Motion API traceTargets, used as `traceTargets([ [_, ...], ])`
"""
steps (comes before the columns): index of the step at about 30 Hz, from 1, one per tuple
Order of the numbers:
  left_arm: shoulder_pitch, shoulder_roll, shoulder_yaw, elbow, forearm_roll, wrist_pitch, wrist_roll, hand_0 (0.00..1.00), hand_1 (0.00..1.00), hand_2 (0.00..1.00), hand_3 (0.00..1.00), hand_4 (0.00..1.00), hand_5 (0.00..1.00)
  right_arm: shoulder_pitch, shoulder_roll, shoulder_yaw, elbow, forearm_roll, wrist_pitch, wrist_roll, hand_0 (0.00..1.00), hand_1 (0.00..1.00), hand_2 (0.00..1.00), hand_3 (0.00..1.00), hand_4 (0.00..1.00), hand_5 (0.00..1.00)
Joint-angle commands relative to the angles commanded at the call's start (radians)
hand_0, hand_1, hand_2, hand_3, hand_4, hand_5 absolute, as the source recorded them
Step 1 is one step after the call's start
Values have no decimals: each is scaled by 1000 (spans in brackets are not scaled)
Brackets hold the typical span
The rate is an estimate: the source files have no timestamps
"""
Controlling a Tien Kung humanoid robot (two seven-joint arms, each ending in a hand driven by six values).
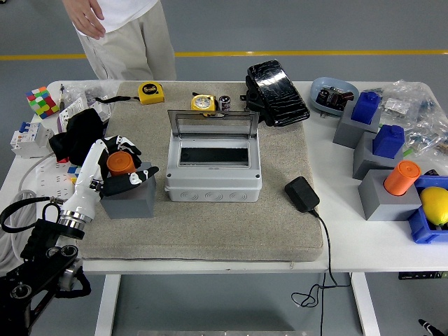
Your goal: Fetch the battery,place it into the box,close the lid of the box
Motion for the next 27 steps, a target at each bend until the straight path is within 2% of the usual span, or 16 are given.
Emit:
traceTargets([
  [1, -4, -1, 4, 2, -3, 1, -3, 201, 200, 194, 236, 926, 2, 0, 0, 0, 0, 0, 0, 0, 663, 632, 644, 546, 938, 452],
  [2, -9, -3, 10, 5, -7, 3, -6, 176, 145, 163, 210, 881, 2, 0, 0, 0, 0, 1, 0, 0, 663, 632, 644, 546, 939, 451],
  [7, -31, -12, 31, 15, -18, 8, -21, 176, 145, 163, 210, 881, 2, 0, 1, -3, -2, 4, 0, 1, 663, 632, 644, 546, 939, 451],
  [8, -34, -14, 33, 14, -18, 9, -22, 154, 108, 145, 198, 847, 2, -1, 1, -4, -2, 5, 0, 1, 661, 632, 644, 546, 939, 451],
  [10, -40, -17, 36, 10, -18, 11, -25, 154, 108, 145, 198, 847, 2, 0, 2, -4, -2, 5, -1, 2, 661, 632, 644, 546, 939, 451],
  [15, -55, -15, 39, -20, 15, 12, -26, 150, 112, 144, 193, 838, 2, -1, 5, -7, -1, 6, -3, 5, 662, 632, 641, 547, 939, 451],
  [19, -68, -5, 30, -71, 90, 14, -11, 150, 112, 144, 193, 838, 2, -2, 6, -8, -1, 6, -5, 7, 662, 632, 641, 547, 939, 451],
  [24, -100, 19, 33, -164, 242, 20, 60, 143, 108, 143, 196, 825, 2, -2, 5, -8, -2, 7, -7, 7, 661, 632, 641, 546, 939, 452],
  [27, -146, 44, 76, -229, 357, 14, 152, 129, 91, 144, 196, 800, 2, -1, 4, -10, -2, 8, -8, 7, 663, 631, 640, 546, 939, 452],
])
